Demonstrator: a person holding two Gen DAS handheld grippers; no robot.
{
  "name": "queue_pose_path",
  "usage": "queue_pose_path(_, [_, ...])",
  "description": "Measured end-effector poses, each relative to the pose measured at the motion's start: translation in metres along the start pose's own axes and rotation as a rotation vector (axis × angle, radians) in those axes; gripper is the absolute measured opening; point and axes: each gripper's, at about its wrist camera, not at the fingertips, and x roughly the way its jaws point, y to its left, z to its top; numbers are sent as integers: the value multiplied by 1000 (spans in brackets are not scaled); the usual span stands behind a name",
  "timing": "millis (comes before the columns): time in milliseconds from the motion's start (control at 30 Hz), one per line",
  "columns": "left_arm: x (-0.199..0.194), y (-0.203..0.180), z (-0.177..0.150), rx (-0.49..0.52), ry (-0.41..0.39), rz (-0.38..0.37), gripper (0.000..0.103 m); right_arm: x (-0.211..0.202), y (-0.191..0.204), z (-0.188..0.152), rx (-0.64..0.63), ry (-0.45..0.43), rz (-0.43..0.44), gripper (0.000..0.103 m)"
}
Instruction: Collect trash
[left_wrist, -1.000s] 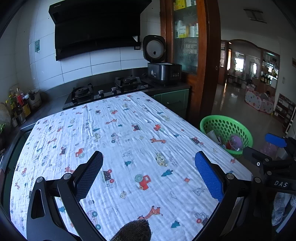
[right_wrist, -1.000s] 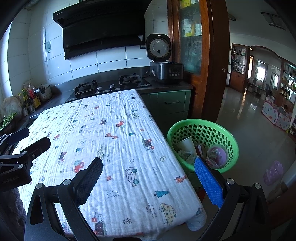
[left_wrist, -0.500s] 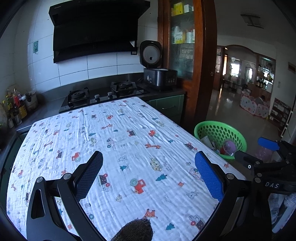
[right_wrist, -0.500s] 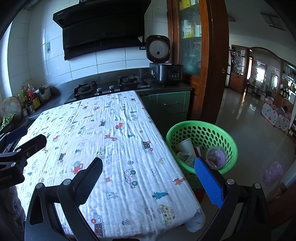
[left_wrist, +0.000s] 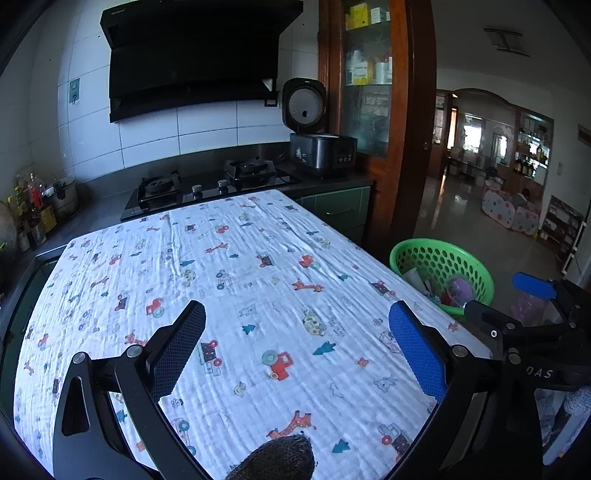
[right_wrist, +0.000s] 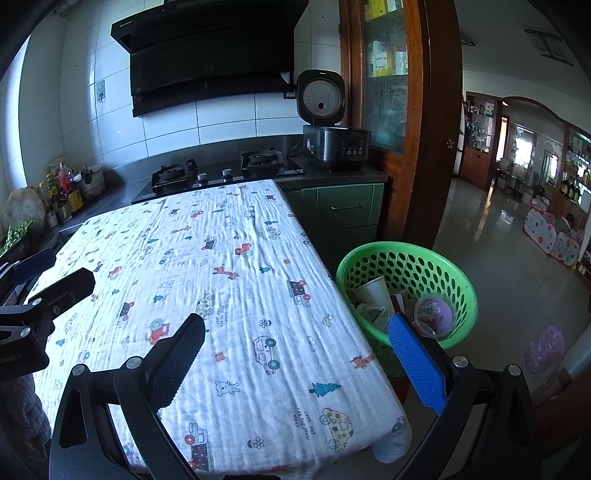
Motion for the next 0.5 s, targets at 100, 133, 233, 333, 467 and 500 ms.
queue_pose_path(100, [0,1,-1,-10,5,-24,98,1,1,0,-2,1,1,96])
queue_pose_path(133, [0,1,-2,-10,7,-39,98,1,1,-1,-2,0,3,96])
queue_pose_path(233, [-2,0,-4,-12,-15,-45,98,1,4,-1,-7,1,3,96])
queue_pose_path(333, [-3,-2,-4,-2,-24,-31,98,1,5,-2,-8,1,4,96])
queue_pose_path(467, [1,0,-3,-16,-15,-14,98,1,4,-2,-3,1,4,96])
queue_pose_path(500, [2,2,-3,-23,-8,-15,98,1,5,-2,-4,1,3,96])
